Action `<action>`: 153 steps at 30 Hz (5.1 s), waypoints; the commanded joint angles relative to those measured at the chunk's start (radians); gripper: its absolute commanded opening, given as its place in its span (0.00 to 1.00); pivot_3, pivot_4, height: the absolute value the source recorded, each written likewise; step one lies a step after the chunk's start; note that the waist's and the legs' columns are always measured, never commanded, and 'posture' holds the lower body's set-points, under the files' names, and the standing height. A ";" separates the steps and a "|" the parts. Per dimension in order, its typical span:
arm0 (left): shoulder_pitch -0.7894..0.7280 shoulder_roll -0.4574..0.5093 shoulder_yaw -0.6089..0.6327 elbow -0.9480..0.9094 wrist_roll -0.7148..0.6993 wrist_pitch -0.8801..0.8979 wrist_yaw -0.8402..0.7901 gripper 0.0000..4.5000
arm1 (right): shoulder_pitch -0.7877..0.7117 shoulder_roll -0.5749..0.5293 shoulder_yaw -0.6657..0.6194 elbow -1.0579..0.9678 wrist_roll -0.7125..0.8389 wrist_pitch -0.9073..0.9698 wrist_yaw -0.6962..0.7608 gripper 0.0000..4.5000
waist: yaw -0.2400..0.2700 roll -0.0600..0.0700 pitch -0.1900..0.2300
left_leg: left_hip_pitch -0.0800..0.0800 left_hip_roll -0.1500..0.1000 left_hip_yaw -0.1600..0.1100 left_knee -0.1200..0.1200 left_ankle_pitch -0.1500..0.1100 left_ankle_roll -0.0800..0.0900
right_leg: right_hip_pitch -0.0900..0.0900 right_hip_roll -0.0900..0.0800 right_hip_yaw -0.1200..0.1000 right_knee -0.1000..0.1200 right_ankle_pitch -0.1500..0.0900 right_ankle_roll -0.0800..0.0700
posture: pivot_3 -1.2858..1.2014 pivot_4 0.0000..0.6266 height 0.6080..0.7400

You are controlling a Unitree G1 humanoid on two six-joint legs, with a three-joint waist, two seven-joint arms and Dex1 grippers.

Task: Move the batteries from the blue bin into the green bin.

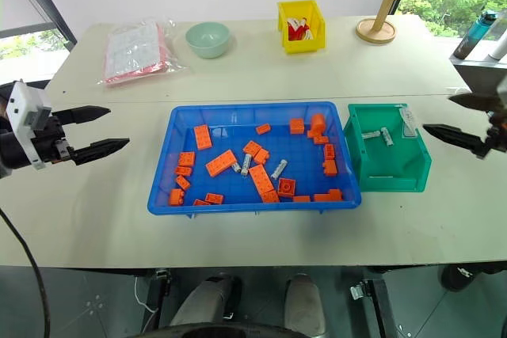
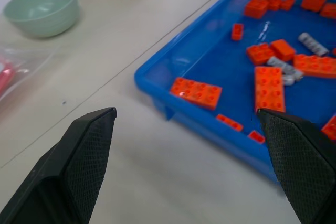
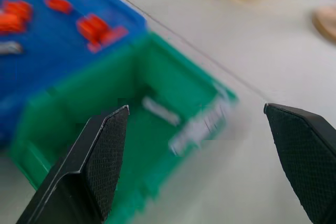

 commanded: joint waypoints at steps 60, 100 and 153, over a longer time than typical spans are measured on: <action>0.160 -0.073 -0.052 -0.250 -0.051 -0.046 0.009 1.00 | -0.844 1.107 0.684 0.748 -0.574 -0.444 0.049 0.44 | -0.059 0.000 0.001 | -0.003 -0.001 -0.010 -0.002 0.004 -0.007 | -0.015 0.004 0.004 0.021 0.000 -0.001 | 0.52 0.24 0.84; 0.105 -0.062 -0.078 -0.247 -0.057 -0.043 0.001 1.00 | -0.829 1.194 0.628 0.740 -0.568 -0.408 -0.054 0.27 | -0.062 0.000 0.001 | -0.003 -0.001 -0.007 -0.002 0.004 -0.007 | -0.020 0.005 0.014 0.022 0.000 -0.001 | 0.52 0.24 0.84; 0.010 -0.154 -0.192 -0.104 -0.003 -0.162 -0.044 1.00 | -0.333 0.952 0.782 -0.347 -0.418 0.616 -0.430 0.02 | -0.048 -0.002 0.000 | -0.005 -0.003 -0.005 -0.002 0.004 -0.007 | -0.021 0.005 0.020 0.026 0.000 -0.001 | 0.52 0.24 0.84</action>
